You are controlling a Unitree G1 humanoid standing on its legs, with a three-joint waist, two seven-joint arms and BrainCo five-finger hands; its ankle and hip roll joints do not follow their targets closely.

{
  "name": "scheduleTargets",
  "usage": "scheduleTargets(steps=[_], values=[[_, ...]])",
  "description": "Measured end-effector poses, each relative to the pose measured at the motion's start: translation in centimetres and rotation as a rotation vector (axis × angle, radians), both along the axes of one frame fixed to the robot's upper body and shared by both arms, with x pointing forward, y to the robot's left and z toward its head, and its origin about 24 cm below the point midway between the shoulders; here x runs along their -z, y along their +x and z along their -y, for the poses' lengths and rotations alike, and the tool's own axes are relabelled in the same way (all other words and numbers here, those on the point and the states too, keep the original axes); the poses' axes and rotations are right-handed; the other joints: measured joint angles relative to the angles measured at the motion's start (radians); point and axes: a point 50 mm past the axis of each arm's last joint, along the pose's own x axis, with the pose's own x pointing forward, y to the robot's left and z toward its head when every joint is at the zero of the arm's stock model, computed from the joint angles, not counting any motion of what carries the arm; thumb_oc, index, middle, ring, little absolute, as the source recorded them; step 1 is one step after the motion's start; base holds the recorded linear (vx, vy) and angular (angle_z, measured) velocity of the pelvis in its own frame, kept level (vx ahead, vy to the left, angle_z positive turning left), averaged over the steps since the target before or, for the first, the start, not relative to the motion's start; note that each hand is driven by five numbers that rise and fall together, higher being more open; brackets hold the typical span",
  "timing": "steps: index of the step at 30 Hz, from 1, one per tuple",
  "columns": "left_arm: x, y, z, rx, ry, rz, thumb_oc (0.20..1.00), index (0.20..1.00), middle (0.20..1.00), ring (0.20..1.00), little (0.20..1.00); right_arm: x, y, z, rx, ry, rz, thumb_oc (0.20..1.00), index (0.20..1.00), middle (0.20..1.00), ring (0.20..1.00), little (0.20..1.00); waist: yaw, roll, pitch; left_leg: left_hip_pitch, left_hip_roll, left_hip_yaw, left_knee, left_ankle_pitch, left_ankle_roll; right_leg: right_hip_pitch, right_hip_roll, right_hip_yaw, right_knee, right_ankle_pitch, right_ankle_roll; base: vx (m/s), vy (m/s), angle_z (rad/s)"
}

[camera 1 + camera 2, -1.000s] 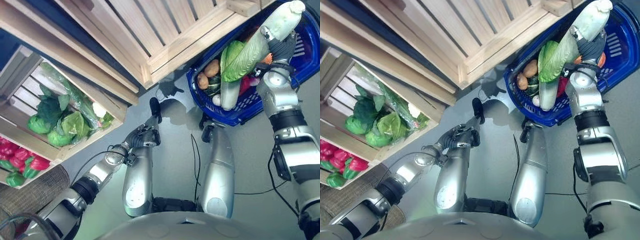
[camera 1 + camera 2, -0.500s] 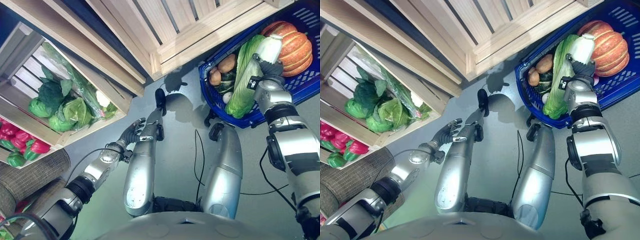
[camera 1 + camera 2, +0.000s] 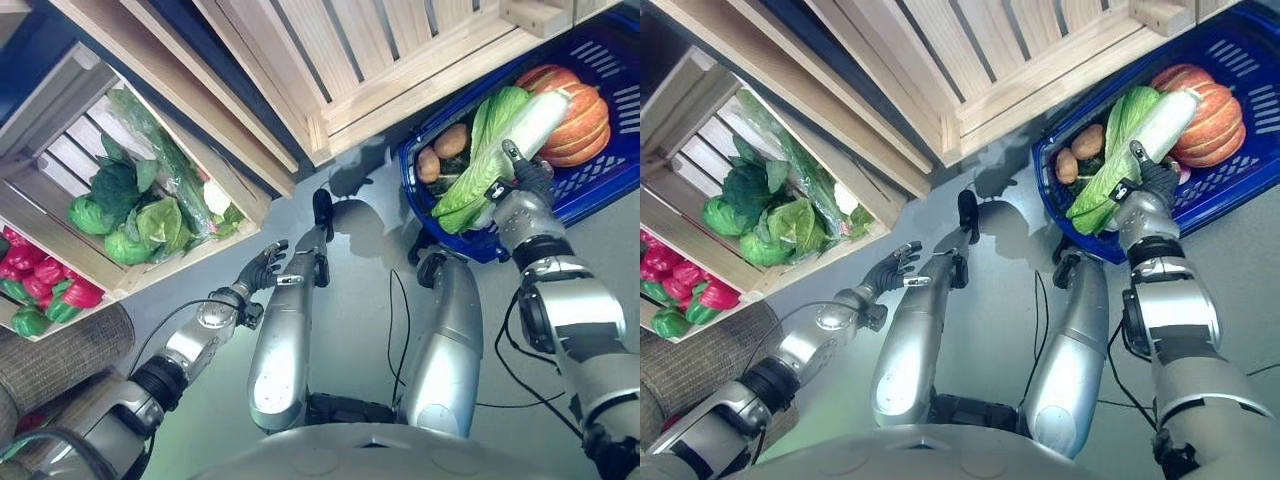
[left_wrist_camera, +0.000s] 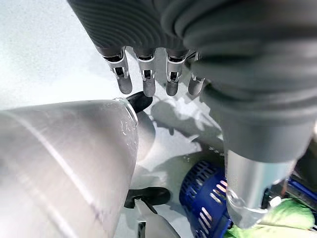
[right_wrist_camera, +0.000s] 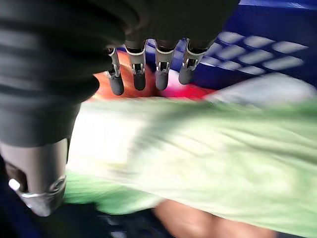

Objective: Pick up fruits and vegetables into the basket

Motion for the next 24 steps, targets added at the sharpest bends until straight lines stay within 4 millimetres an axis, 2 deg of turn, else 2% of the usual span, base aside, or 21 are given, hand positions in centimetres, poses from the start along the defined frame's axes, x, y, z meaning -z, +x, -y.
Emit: scheduleTargets(steps=[3,6,10,16,20,21,24], values=[[1.0,-0.7,-0.7,-0.038,-0.002,-0.041,1.0,1.0,1.0,1.0,1.0,-1.2,-0.6,-0.8,0.025,-0.116,0.116,1.0,1.0,1.0,1.0,1.0,-0.016,0.003,-0.002,0.057,0.009,0.008,-0.027,0.004,0.003,0.069,0.021,-0.004,-0.058,0.03,0.007,-0.04,0.061,-0.13],[1.9,-1.0,-1.0,-0.1,-0.031,-0.054,1.0,1.0,1.0,1.0,1.0,-0.9,-2.0,-1.5,0.036,-0.205,0.173,1.0,1.0,1.0,1.0,1.0,-0.039,0.003,-0.002,0.125,0.015,0.014,-0.056,0.0,0.005,0.144,0.034,-0.01,-0.105,0.038,0.015,-0.03,0.035,-0.08],[3.0,-1.8,-1.3,-0.119,-0.01,-0.08,1.0,1.0,1.0,1.0,1.0,0.8,-4.3,-1.7,0.035,-0.263,0.197,1.0,1.0,1.0,1.0,1.0,-0.074,0.003,-0.002,0.222,0.024,0.012,-0.094,-0.003,0.003,0.258,0.052,-0.024,-0.169,0.048,0.026,0.0,0.006,-0.03],[5.2,-3.6,-1.5,-0.137,-0.015,-0.159,1.0,1.0,1.0,1.0,1.0,3.9,-8.1,-2.6,-0.085,-0.395,0.152,1.0,1.0,1.0,1.0,1.0,-0.117,-0.005,-0.003,0.435,0.051,0.022,-0.16,-0.02,-0.009,0.497,0.102,-0.037,-0.304,0.078,0.041,0.07,0.005,-0.11],[7.1,-5.9,-2.1,-0.152,-0.011,-0.251,1.0,1.0,1.0,1.0,1.0,6.5,-9.9,-4.1,-0.252,-0.432,0.066,1.0,1.0,1.0,1.0,1.0,-0.13,-0.035,-0.076,0.516,0.07,0.035,-0.209,-0.029,-0.013,0.582,0.126,-0.038,-0.379,0.086,0.051,0.13,0.019,-0.12],[8.4,-7.9,-2.3,-0.138,0.005,-0.328,1.0,1.0,1.0,1.0,1.0,8.5,-10.8,-5.0,-0.359,-0.41,-0.01,1.0,1.0,1.0,1.0,1.0,-0.136,-0.059,-0.16,0.546,0.075,0.041,-0.241,-0.026,-0.018,0.611,0.136,-0.04,-0.413,0.092,0.05,0.11,0.024,-0.05],[9.5,-9.5,-2.9,-0.119,0.025,-0.4,1.0,1.0,1.0,1.0,1.0,11.2,-12.0,-6.2,-0.515,-0.369,-0.134,1.0,1.0,1.0,1.0,1.0,-0.14,-0.089,-0.237,0.599,0.08,0.041,-0.27,-0.027,-0.026,0.679,0.15,-0.056,-0.467,0.097,0.054,0.08,0.022,0.04]])
